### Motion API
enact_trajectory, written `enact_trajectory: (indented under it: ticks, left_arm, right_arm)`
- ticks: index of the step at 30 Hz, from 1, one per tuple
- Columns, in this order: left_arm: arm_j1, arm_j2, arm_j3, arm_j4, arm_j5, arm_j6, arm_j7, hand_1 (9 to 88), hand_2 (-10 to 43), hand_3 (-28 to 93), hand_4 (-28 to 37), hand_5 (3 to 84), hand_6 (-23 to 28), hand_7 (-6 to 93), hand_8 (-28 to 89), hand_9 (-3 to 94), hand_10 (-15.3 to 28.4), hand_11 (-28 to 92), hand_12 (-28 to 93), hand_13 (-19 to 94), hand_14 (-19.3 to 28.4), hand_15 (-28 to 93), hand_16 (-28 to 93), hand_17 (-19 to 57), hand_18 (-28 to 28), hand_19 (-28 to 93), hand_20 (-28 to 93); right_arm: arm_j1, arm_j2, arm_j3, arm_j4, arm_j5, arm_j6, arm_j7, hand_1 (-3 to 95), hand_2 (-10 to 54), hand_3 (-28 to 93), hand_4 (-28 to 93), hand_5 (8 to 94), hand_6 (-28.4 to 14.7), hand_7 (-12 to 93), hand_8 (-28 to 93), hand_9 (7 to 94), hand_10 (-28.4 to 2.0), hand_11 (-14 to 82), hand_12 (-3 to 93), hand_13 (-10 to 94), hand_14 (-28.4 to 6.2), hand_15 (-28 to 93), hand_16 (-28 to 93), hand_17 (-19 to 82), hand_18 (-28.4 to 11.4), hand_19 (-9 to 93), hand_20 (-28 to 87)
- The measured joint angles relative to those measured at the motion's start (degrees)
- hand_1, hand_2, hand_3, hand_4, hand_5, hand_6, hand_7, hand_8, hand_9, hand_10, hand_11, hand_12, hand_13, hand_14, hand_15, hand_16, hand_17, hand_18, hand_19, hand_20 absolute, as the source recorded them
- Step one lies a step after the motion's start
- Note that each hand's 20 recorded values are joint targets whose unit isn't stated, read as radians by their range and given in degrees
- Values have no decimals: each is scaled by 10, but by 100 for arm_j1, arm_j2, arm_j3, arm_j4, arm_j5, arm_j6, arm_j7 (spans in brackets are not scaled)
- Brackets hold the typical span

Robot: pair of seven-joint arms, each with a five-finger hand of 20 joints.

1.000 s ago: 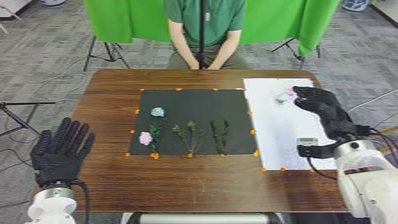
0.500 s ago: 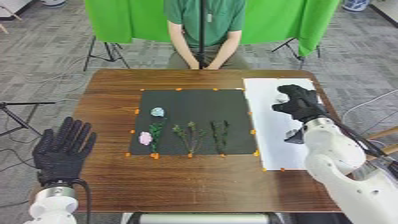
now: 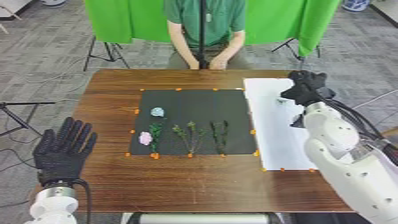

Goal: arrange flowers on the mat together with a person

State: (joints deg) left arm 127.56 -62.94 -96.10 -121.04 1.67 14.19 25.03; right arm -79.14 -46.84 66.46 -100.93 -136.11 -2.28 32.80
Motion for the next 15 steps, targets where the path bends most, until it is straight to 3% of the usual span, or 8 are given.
enact_trajectory:
  ticks: [7, 15]
  left_arm:
    - [21, -1, -15, -1, 0, 6, 3, 284, 125, 768, -283, 509, 87, 158, -106, 445, 136, 216, 77, 331, 153, 314, -74, -68, 159, 397, 112]
    - [22, -2, -12, -1, -2, 7, 3, 285, 125, 767, -283, 509, 87, 158, -105, 445, 136, 217, 77, 331, 153, 315, -74, -68, 159, 397, 112]
  right_arm:
    - [-577, 204, 684, -112, 239, -345, 84, 341, -94, 808, -279, 412, -111, 95, -104, 372, -166, 95, 115, 338, -168, 173, 186, 82, -200, 488, 100]
    - [-789, 321, 837, -65, 397, -871, 220, 348, -95, 803, -282, 448, -113, 93, -103, 403, -173, 93, 118, 350, -167, 179, 188, 83, -203, 488, 103]
